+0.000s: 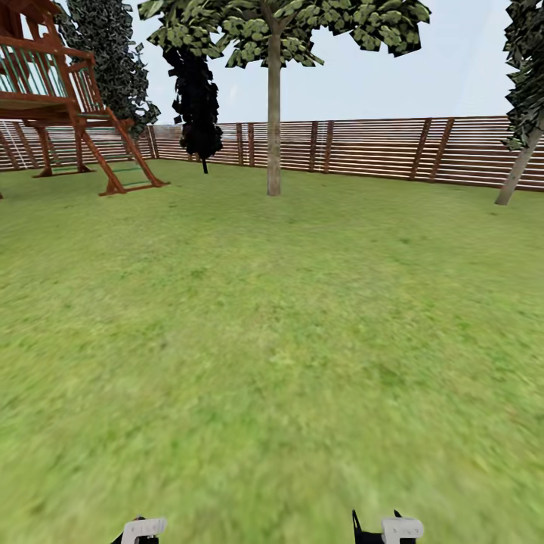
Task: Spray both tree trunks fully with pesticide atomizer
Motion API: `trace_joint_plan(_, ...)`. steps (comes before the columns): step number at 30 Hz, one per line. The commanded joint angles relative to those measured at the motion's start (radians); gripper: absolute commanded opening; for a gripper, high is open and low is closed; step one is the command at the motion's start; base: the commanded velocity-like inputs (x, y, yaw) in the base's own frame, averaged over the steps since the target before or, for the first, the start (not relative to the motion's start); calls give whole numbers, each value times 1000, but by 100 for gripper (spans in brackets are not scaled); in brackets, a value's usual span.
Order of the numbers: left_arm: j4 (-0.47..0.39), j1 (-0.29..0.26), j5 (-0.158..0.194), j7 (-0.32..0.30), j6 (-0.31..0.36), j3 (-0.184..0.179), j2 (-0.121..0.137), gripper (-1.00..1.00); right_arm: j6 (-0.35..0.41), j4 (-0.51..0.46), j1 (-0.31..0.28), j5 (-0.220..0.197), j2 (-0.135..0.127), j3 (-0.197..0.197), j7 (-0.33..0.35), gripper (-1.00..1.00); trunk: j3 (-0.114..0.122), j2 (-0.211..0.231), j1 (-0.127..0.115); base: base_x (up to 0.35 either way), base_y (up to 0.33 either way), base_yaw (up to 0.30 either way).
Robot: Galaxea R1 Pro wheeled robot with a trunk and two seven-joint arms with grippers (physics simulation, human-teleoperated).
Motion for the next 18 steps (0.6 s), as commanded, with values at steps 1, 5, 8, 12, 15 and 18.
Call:
trace_joint_plan(1, 0, 0, 0, 0, 0, 0, 0, -100, 0, 0, 0, 0, 0, 0, 0, 100, 0, 0, 0, 339, 0, 0)
trace_joint_plan(5, 0, 0, 0, 0, 0, 0, 0, -100, 0, 0, 0, 0, 0, 0, 0, 100, 0, 0, 0, 338, 0, 0)
trace_joint_plan(8, 0, 0, 0, 0, 0, 0, 0, -100, 0, 0, 0, 0, 0, 0, 0, 100, 0, 0, 0, 338, 0, 0)
trace_joint_plan(12, 0, 0, 0, 0, 0, 0, 0, -100, 0, 0, 0, 0, 0, 0, 0, 100, 5, 0, 0, 338, 0, 0)
trace_joint_plan(15, 0, 0, 0, 0, 0, 0, 0, -100, 0, 0, 0, 0, 0, 0, 0, 100, 10, 0, 0, 338, 0, 0)
trace_joint_plan(18, 0, 0, 0, 0, 0, 0, 0, -100, 0, 0, -1, 0, 0, 0, 0, 100, 14, 0, 0, 338, 0, 0)
